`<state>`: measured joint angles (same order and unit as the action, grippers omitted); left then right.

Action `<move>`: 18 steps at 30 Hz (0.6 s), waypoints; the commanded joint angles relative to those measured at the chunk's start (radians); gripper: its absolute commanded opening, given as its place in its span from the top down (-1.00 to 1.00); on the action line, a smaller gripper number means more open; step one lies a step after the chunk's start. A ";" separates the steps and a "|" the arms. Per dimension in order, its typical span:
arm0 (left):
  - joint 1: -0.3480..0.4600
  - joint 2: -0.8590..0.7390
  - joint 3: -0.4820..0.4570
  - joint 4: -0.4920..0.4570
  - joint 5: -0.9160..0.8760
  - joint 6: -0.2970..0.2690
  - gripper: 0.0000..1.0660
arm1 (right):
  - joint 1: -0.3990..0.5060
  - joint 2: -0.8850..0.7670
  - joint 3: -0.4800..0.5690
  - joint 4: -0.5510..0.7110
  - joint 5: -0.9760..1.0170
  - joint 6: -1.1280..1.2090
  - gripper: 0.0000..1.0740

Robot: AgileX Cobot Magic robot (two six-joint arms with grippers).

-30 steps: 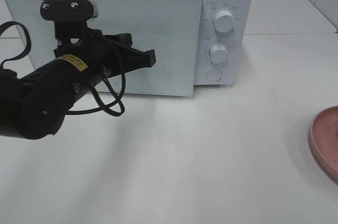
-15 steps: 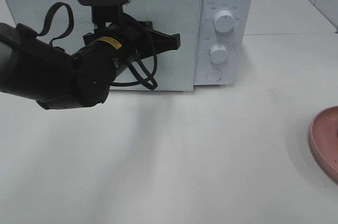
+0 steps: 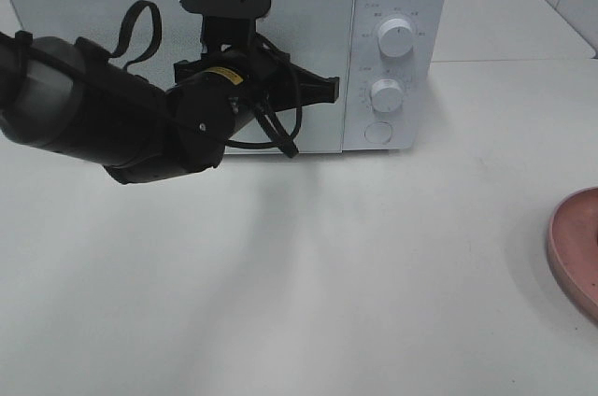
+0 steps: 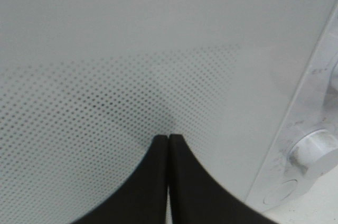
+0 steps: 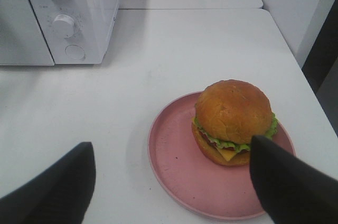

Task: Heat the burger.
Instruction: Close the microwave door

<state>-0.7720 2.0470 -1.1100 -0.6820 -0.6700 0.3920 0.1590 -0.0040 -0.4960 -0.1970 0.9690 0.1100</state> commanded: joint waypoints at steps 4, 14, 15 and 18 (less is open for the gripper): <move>0.041 -0.001 -0.023 -0.047 -0.075 0.007 1.00 | -0.005 -0.025 0.002 -0.005 -0.008 0.003 -0.41; -0.002 -0.048 -0.022 -0.049 0.053 0.057 1.00 | -0.005 -0.025 0.002 -0.005 -0.008 0.003 -0.41; -0.017 -0.064 -0.022 -0.049 0.109 0.081 1.00 | -0.005 -0.025 0.002 -0.005 -0.008 0.003 -0.41; -0.033 -0.095 -0.022 -0.049 0.233 0.121 0.95 | -0.005 -0.025 0.002 -0.005 -0.008 0.003 -0.40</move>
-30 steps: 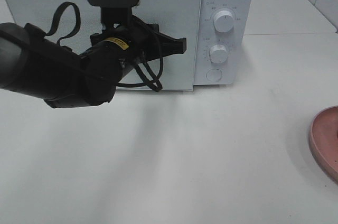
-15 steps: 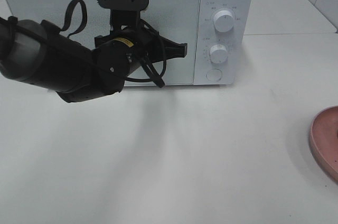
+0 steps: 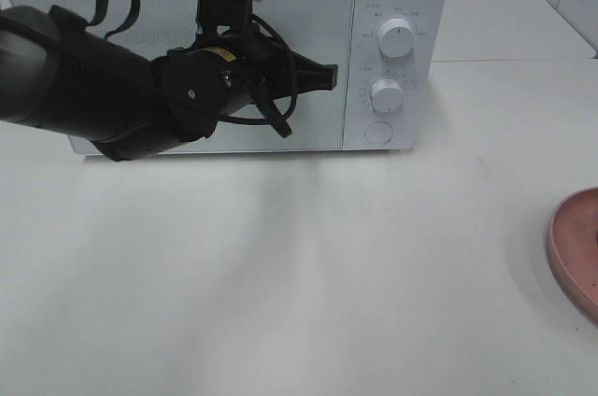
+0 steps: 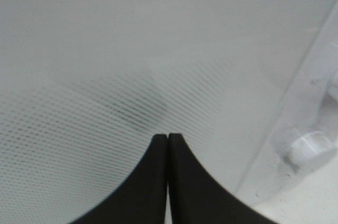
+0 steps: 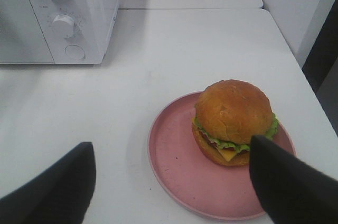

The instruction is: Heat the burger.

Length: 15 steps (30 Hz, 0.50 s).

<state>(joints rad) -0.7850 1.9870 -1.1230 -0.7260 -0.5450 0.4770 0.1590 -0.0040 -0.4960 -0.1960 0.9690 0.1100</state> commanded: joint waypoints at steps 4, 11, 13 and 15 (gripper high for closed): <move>-0.021 -0.072 -0.009 -0.004 0.308 0.042 0.61 | -0.005 -0.025 0.002 -0.006 -0.008 0.003 -0.40; -0.017 -0.111 -0.009 -0.005 0.566 0.040 -0.77 | -0.005 -0.025 0.002 -0.006 -0.008 0.003 -0.40; -0.016 -0.128 -0.009 -0.003 0.696 0.040 -0.92 | -0.005 -0.025 0.002 -0.006 -0.008 0.003 -0.40; -0.016 -0.133 -0.009 0.009 0.769 0.040 -0.92 | -0.005 -0.025 0.002 -0.006 -0.008 0.003 -0.40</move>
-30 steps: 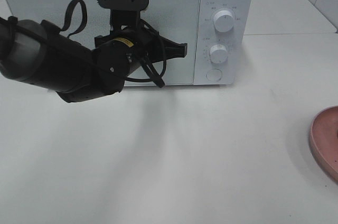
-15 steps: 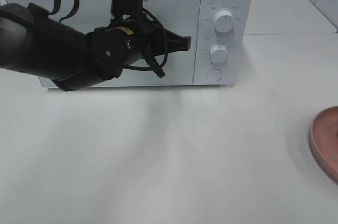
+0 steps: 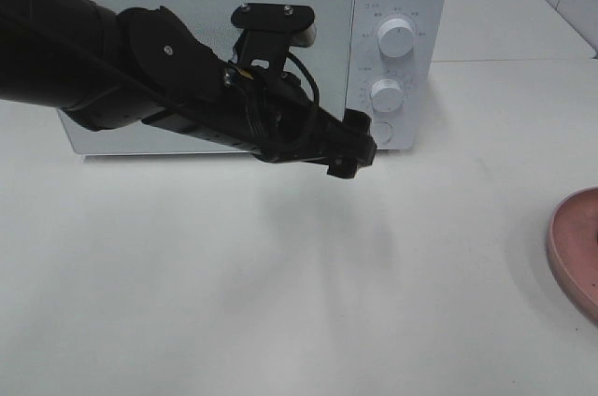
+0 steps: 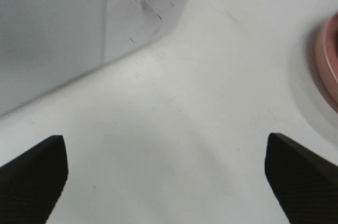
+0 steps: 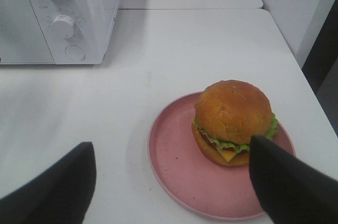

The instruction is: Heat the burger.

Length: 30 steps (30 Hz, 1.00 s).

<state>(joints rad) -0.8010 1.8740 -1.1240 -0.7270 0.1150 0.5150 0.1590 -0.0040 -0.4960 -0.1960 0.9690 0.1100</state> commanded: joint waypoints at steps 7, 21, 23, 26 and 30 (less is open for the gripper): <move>0.000 -0.045 -0.008 0.179 0.366 0.002 -0.91 | -0.005 -0.025 0.002 -0.006 -0.008 0.003 -0.40; 0.047 -0.177 -0.009 0.404 0.697 -0.282 -0.89 | -0.005 -0.025 0.002 -0.006 -0.008 0.003 -0.39; 0.061 -0.187 -0.009 0.434 0.713 -0.315 -0.89 | -0.005 -0.025 0.002 -0.006 -0.008 0.003 -0.39; 0.127 -0.231 -0.009 0.512 0.790 -0.420 -0.89 | -0.005 -0.025 0.002 -0.006 -0.008 0.003 -0.39; 0.257 -0.291 -0.009 0.506 0.918 -0.431 -0.89 | -0.005 -0.025 0.002 -0.006 -0.008 0.003 -0.39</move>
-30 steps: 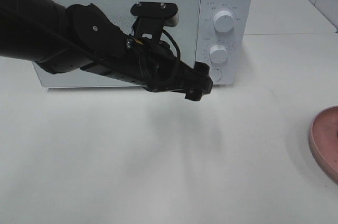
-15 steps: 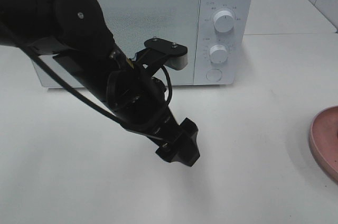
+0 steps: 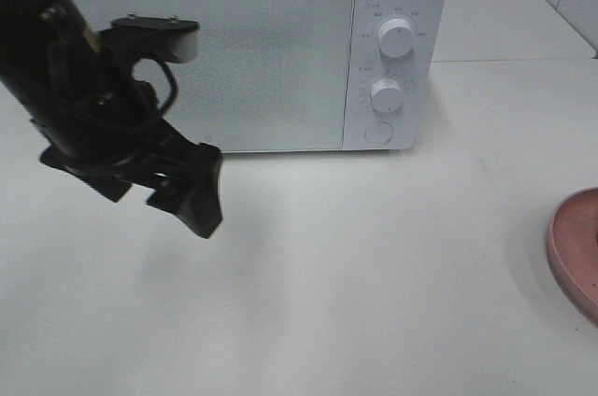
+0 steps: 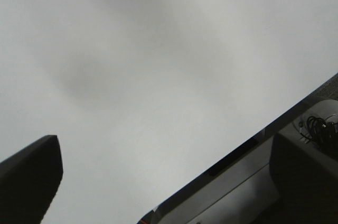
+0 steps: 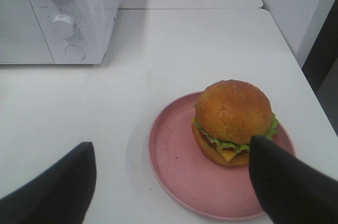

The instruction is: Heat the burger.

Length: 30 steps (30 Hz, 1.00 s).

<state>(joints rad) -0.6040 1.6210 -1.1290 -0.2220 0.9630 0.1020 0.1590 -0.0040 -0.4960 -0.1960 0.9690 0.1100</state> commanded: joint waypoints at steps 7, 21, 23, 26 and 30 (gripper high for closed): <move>0.204 -0.119 -0.004 -0.012 0.126 -0.014 -0.89 | -0.005 -0.025 0.002 -0.006 -0.008 0.003 -0.39; 0.384 -0.329 0.237 0.043 0.139 -0.014 -0.89 | -0.005 -0.025 0.002 -0.006 -0.008 0.003 -0.39; 0.384 -0.365 0.281 0.042 0.151 -0.011 -0.89 | -0.005 -0.025 0.002 -0.006 -0.008 0.003 -0.39; 0.384 -0.423 0.342 0.042 0.180 0.008 -0.89 | -0.005 -0.025 0.002 -0.006 -0.008 0.003 -0.39; 0.384 -0.487 0.395 0.055 0.200 0.008 -0.89 | -0.005 -0.025 0.002 -0.006 -0.008 0.003 -0.39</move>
<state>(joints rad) -0.2240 1.1410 -0.7470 -0.1680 1.1490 0.1050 0.1590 -0.0040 -0.4960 -0.1960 0.9690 0.1100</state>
